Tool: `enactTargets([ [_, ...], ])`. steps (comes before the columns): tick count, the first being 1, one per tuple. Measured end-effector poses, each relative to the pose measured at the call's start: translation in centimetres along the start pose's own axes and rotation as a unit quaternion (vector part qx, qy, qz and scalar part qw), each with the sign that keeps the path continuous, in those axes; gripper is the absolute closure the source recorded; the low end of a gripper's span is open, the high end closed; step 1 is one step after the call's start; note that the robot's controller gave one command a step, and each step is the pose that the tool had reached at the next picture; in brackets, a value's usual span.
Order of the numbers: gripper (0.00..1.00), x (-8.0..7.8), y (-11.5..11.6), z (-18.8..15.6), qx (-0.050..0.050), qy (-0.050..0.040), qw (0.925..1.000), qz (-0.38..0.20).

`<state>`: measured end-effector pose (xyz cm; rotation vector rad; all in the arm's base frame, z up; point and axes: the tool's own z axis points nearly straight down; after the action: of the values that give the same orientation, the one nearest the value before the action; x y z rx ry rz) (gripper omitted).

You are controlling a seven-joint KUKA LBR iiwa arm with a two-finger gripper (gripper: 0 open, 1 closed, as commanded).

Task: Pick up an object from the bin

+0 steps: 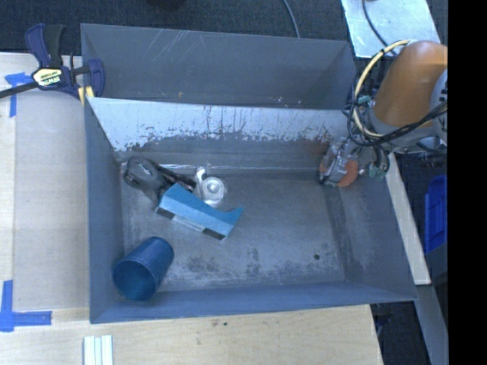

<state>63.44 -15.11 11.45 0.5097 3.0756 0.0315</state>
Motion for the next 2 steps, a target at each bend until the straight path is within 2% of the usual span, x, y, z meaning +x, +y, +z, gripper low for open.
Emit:
enactTargets([
  [2, 1.00, -0.06, 0.03, -0.99, 0.000, -0.0020, 1.0000, -0.002],
])
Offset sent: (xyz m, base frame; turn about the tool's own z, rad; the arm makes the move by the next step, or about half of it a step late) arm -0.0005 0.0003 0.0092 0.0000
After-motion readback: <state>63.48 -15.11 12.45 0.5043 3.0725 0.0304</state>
